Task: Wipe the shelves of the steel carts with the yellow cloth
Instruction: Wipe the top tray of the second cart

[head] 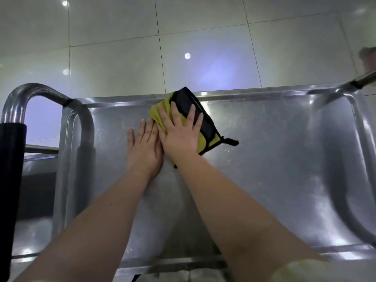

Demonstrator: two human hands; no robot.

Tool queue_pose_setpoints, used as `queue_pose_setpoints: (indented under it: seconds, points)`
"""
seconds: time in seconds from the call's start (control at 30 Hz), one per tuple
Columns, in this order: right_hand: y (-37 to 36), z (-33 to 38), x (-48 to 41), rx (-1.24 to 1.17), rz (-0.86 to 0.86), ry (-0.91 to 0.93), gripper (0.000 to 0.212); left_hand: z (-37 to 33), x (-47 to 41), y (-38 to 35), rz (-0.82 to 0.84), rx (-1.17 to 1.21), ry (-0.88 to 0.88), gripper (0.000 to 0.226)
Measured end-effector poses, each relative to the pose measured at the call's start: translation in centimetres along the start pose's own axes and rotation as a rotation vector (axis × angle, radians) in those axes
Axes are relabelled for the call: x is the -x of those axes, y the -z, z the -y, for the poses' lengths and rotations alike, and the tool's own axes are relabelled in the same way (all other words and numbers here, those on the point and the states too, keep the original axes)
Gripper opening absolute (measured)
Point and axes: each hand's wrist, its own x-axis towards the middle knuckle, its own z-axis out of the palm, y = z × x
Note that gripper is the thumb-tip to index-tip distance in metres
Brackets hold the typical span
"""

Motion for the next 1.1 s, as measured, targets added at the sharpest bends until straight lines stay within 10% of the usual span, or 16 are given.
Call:
queue_pose_setpoints:
  seconds: [0.13, 0.5, 0.87, 1.1]
  points:
    - [1.4, -5.5, -0.7, 0.03, -0.037, 0.039, 0.055, -0.2, 0.0, 0.2, -0.016, -0.022, -0.007, 0.06]
    - [5.8, -21.5, 0.3, -0.131, -0.209, -0.763, 0.057, 0.0, 0.1, 0.2, -0.02, -0.015, -0.011, 0.058]
    - [-0.6, 0.6, -0.3, 0.02, -0.099, -0.002, 0.056, 0.2, 0.3, 0.3, -0.067, 0.199, 0.019, 0.065]
    - [-0.6, 0.0, -1.0, 0.04, -0.102, 0.02, 0.054, 2.9, 1.1, 1.9, -0.155, 0.43, 0.037, 0.07]
